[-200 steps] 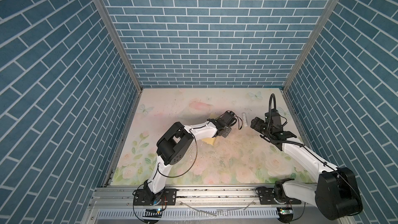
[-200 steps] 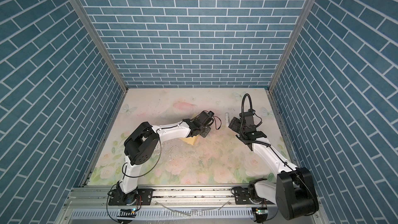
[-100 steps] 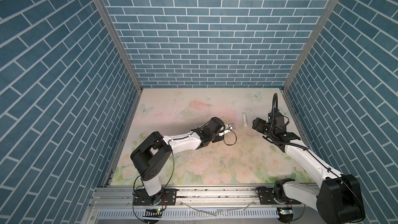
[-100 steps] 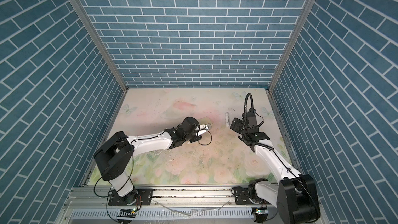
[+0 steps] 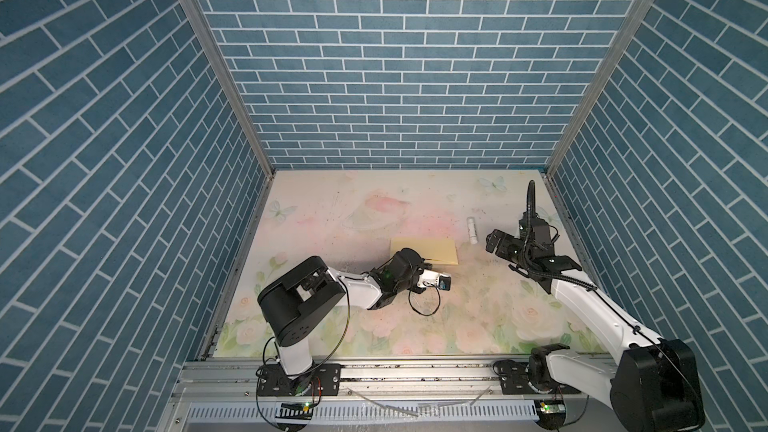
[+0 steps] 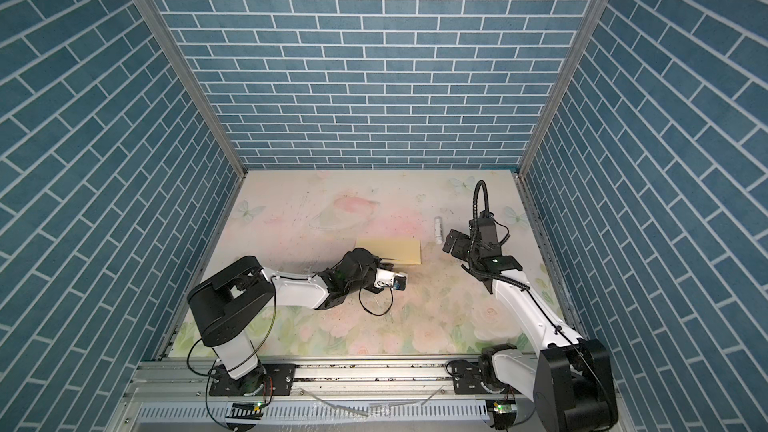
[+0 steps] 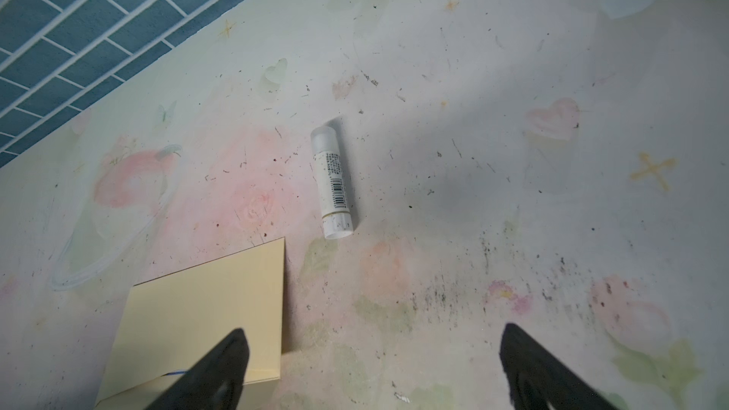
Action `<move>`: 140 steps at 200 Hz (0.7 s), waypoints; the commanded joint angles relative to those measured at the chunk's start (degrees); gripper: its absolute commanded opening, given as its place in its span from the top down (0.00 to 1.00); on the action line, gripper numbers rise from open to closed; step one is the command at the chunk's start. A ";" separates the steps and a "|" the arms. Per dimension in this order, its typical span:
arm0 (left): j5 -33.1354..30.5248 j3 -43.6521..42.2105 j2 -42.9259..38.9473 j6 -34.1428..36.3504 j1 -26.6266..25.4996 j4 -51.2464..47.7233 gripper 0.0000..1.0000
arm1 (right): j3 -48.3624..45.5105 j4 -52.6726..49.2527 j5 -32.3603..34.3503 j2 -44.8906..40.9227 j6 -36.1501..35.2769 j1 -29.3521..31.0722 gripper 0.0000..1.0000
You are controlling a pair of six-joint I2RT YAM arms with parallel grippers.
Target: Place the letter into the envelope and seal it
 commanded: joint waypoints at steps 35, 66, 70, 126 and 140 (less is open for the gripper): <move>1.76 -1.26 2.66 2.09 -1.12 5.61 1.00 | 1.39 -1.76 -3.47 2.04 -1.84 -0.38 0.01; 0.81 -2.76 2.66 1.54 -1.80 5.44 0.96 | 3.89 -3.27 -4.03 5.07 -3.49 -0.36 0.01; 0.55 -2.99 2.61 1.48 -1.92 5.65 0.95 | 4.36 -3.60 -4.03 5.54 -3.71 -0.33 0.01; -1.78 -6.66 -4.19 -8.66 -3.33 12.36 0.42 | 16.56 -10.49 -5.02 16.49 -9.70 -0.38 0.04; -1.92 -7.39 -7.65 -12.71 -3.32 12.87 0.32 | 20.15 -12.28 -4.80 19.69 -11.22 -0.38 0.08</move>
